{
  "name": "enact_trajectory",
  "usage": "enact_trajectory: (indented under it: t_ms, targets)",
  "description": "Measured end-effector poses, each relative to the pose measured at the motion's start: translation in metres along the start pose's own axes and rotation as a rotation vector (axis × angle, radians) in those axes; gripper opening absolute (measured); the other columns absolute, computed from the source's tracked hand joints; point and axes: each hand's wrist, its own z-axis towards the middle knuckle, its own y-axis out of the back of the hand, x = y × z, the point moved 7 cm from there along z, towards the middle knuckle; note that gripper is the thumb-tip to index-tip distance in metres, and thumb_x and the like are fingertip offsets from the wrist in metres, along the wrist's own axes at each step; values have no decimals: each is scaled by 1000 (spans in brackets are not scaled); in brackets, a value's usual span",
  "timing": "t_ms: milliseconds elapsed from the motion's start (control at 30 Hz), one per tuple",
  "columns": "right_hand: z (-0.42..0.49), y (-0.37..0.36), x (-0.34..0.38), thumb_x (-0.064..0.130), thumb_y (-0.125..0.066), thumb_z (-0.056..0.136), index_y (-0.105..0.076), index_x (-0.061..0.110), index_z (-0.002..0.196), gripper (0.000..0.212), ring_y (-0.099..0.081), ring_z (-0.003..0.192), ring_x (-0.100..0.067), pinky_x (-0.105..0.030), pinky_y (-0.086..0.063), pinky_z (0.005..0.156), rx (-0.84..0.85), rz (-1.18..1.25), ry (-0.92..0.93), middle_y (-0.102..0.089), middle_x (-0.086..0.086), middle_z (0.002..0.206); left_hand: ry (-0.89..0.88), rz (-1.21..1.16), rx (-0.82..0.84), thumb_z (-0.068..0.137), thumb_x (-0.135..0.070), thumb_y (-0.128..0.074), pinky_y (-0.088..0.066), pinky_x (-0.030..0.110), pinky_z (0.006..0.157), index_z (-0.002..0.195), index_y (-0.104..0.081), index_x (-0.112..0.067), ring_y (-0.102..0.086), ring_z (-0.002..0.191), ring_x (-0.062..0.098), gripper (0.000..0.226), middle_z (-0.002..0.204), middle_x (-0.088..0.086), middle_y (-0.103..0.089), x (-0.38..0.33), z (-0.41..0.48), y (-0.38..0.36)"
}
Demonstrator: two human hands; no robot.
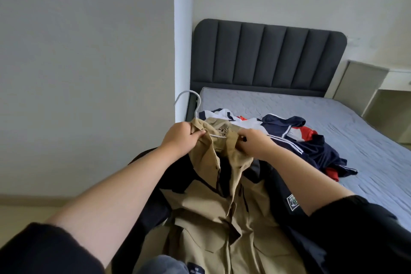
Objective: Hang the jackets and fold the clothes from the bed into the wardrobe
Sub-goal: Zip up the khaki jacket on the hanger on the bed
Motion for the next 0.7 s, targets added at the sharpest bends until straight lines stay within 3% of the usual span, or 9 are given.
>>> enact_trajectory:
  t_ms: [100, 167, 233, 367, 533, 700]
  targets:
    - [13, 15, 22, 8, -49, 84, -63, 18, 83, 17, -52, 78, -25, -26, -31, 55, -96, 21, -38, -62, -5, 85, -59, 124, -68, 93, -41, -56, -43, 30, 69, 92, -67, -3, -62, 85, 32, 39, 87, 15, -68, -13, -1, 21]
    - [24, 43, 42, 6, -50, 78, -50, 22, 66, 20, -51, 73, -28, -27, -30, 59, -249, 96, -75, -55, -1, 72, -108, 190, -152, 94, -42, -52, -39, 29, 68, 95, -68, -4, -62, 87, 33, 41, 90, 16, -69, -26, 5, 54]
    - [37, 81, 72, 3, -49, 74, -48, 17, 60, 20, -53, 71, -30, -31, -30, 65, -434, 159, -56, -52, 1, 63, -179, 253, -261, 95, -43, -49, -40, 31, 69, 97, -68, -6, -63, 87, 33, 42, 90, 15, -70, -41, 17, 103]
    - [61, 158, 149, 0, -46, 73, -58, 7, 69, 15, -50, 69, -28, -32, -28, 68, -723, 226, 69, -57, -6, 70, -309, 381, -476, 97, -44, -45, -34, 29, 61, 96, -66, -7, -64, 77, 32, 43, 83, 13, -69, -71, 30, 217]
    - [78, 235, 239, -3, -45, 72, -59, 4, 75, 16, -42, 71, -29, -33, -22, 65, -911, 211, 203, -54, -13, 75, -295, 406, -665, 95, -44, -46, -29, 28, 59, 90, -62, -8, -61, 73, 33, 40, 76, 12, -66, -90, 27, 333]
    - [79, 295, 314, 0, -46, 77, -54, 7, 75, 12, -37, 83, -23, -31, -23, 72, -1069, 363, 354, -43, -5, 85, -427, 692, -905, 92, -45, -54, -27, 28, 55, 86, -66, -4, -61, 63, 35, 43, 68, 15, -66, -128, 6, 430]
